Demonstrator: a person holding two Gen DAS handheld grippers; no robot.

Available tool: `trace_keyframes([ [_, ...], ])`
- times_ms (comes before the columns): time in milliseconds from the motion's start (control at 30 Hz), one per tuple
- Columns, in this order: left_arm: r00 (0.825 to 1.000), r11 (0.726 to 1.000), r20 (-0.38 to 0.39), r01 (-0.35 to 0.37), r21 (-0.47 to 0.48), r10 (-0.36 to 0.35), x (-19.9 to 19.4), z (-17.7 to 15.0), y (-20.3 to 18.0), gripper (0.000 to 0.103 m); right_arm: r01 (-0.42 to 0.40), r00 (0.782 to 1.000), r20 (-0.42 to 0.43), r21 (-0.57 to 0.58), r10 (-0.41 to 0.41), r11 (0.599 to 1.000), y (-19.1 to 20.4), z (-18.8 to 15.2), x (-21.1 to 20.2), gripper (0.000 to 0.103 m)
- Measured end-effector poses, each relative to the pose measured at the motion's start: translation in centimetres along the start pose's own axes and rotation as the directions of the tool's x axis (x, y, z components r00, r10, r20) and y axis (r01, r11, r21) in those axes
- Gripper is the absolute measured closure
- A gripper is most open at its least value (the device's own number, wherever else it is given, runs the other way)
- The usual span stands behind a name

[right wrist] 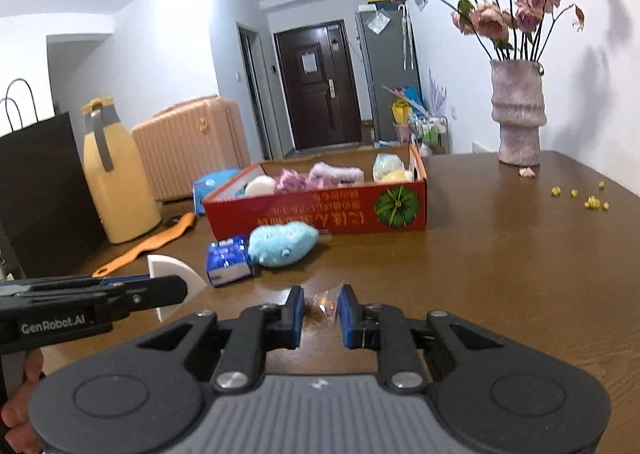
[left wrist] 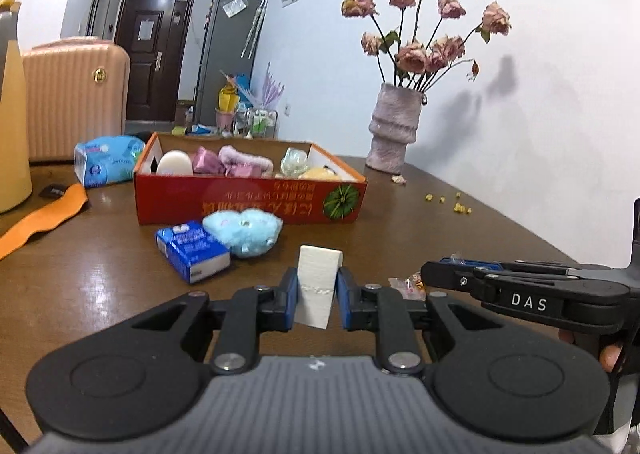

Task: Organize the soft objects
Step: 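Carry the white sponge into the box and open the left gripper, then withdraw both grippers from the box toward the blue handkerchief pack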

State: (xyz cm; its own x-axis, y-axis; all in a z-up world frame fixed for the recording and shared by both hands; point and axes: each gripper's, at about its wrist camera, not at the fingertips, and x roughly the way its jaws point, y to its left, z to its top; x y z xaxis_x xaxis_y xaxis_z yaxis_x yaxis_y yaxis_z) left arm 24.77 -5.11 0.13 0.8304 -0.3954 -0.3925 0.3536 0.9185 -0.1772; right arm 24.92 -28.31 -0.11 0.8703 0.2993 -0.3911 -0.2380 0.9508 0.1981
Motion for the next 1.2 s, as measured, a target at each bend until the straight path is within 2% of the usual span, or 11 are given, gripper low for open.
trace_keyframes([
  [167, 0.999, 1.000, 0.032, 0.018, -0.008, -0.018, 2.1, 3.5, 1.8, 0.082, -0.023, 0.999, 0.049, -0.026, 0.024, 0.999, -0.1, 3.3, 1.7, 0.085],
  [300, 0.999, 0.999, 0.032, 0.021, -0.028, -0.020, 7.1, 8.8, 4.4, 0.082, -0.073, 0.995, 0.070, -0.021, 0.074, 0.997, -0.8, 8.7, 7.0, 0.085],
  [400, 1.000, 0.999, -0.012, 0.008, -0.042, -0.008, 12.3, 12.1, 6.5, 0.081, -0.113, 0.994, 0.020, 0.070, 0.112, 0.991, -1.9, 12.8, 13.3, 0.085],
  [533, 0.992, 0.995, -0.117, -0.064, -0.073, 0.056, 19.4, 13.9, 9.5, 0.081, -0.053, 0.997, -0.045, 0.094, 0.058, 0.994, -1.9, 15.1, 21.0, 0.085],
  [600, 0.987, 0.992, -0.145, -0.088, -0.090, 0.074, 21.5, 13.8, 10.8, 0.073, -0.048, 0.995, -0.087, 0.112, 0.058, 0.993, -1.8, 15.0, 24.0, 0.085],
  [667, 0.982, 0.994, -0.188, -0.053, -0.097, 0.034, 23.3, 13.5, 11.7, 0.063, -0.040, 0.991, -0.121, 0.148, 0.059, 0.988, -1.9, 14.7, 26.6, 0.082],
  [700, 0.978, 0.993, -0.201, -0.069, -0.095, 0.049, 24.0, 13.4, 12.0, 0.062, -0.024, 0.991, -0.128, 0.162, 0.045, 0.986, -2.0, 14.4, 27.4, 0.081],
  [767, 0.977, 0.989, -0.192, -0.112, -0.099, 0.091, 24.4, 13.4, 12.9, 0.050, -0.007, 0.989, -0.147, 0.184, 0.034, 0.983, -2.3, 14.1, 28.5, 0.074],
  [800, 0.979, 0.988, -0.182, -0.110, -0.112, 0.089, 24.3, 13.5, 13.5, 0.048, -0.019, 0.988, -0.143, 0.204, 0.049, 0.979, -2.6, 14.0, 28.6, 0.064],
  [900, 0.987, 0.987, -0.146, -0.092, -0.134, 0.073, 23.2, 13.9, 14.4, 0.037, -0.068, 0.986, -0.132, 0.235, 0.101, 0.970, -3.3, 14.0, 28.2, 0.049],
  [1200, 0.989, 0.988, -0.033, -0.147, -0.045, 0.146, 16.9, 16.1, 13.1, 0.027, -0.040, 0.995, -0.090, 0.145, 0.053, 0.989, -2.4, 16.6, 22.6, 0.047],
])
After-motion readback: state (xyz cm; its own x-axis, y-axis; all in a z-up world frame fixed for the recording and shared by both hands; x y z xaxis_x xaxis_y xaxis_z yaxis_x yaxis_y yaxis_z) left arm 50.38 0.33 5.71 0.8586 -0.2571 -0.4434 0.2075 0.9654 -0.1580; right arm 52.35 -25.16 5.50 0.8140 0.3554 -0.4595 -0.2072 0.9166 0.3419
